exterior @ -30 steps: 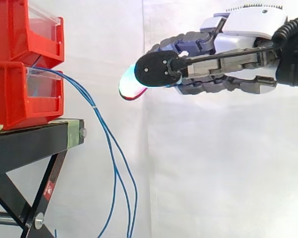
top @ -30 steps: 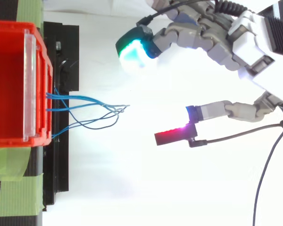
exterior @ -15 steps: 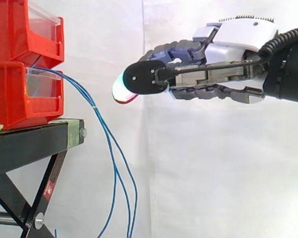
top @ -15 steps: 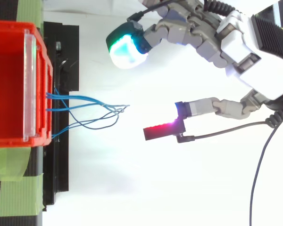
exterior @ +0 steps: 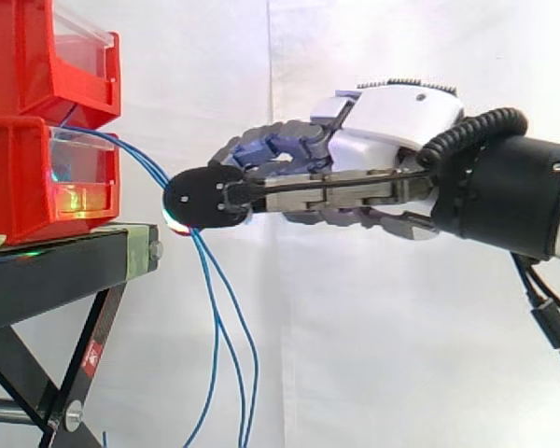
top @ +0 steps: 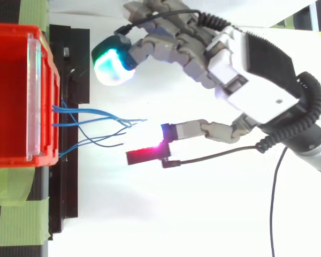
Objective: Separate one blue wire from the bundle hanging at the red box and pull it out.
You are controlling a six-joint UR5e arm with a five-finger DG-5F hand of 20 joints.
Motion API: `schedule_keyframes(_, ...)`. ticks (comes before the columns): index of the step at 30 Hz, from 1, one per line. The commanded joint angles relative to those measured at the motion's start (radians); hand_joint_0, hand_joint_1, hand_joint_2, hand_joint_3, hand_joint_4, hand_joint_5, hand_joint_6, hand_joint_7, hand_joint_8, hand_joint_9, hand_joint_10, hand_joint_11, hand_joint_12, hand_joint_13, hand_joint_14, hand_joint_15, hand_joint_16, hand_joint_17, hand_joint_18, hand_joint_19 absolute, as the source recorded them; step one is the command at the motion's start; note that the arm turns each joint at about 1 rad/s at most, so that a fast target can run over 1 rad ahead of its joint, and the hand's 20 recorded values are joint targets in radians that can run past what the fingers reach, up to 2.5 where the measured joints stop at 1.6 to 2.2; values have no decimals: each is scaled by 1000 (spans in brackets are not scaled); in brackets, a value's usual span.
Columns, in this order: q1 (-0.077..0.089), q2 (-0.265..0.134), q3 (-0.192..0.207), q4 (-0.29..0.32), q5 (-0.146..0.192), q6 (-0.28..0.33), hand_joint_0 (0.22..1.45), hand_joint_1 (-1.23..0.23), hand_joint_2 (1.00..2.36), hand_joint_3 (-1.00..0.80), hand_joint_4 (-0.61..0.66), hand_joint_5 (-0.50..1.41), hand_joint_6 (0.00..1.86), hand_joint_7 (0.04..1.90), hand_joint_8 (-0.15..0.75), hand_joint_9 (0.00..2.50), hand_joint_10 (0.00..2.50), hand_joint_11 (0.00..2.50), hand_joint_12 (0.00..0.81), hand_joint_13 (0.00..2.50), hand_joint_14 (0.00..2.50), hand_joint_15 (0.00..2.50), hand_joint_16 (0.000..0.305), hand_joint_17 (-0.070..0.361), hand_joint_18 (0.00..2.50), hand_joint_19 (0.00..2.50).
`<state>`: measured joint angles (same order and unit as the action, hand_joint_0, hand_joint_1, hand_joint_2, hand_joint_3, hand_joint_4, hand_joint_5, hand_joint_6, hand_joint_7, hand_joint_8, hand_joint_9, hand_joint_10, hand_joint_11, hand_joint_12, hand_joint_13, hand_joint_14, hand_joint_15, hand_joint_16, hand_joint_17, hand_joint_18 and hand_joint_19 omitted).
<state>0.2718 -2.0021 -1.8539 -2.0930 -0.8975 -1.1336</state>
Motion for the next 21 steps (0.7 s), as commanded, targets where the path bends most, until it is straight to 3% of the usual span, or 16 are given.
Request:
schedule_keyframes(1, 0, -18, 28, -1, 0, 6, 464, -661, 1000, -500, 242, -214, 502, 811, 290, 225, 0, 0, 401, 39, 2, 115, 69, 155, 0, 0)
schedule_keyframes(9, 15, -18, 33, 1, 15, -8, 469, -655, 1000, -500, 246, -210, 502, 817, 295, 249, 0, 10, 400, 56, 1, 111, 68, 152, 0, 0)
schedule_keyframes(13, 15, -18, 33, -1, 17, -5, 473, -656, 1000, -500, 257, -201, 502, 848, 295, 265, 0, 19, 399, 66, 2, 116, 67, 151, 4, 0)
schedule_keyframes(15, 15, -17, 33, -1, 17, -3, 504, -667, 1000, -500, 289, -169, 503, 1004, 289, 278, 0, 29, 387, 75, 2, 108, 64, 144, 9, 0)
schedule_keyframes(21, 20, -17, 33, -1, 17, -3, 519, -667, 1000, -500, 286, -146, 501, 1131, 292, 297, 0, 41, 386, 96, 2, 116, 62, 140, 48, 0)
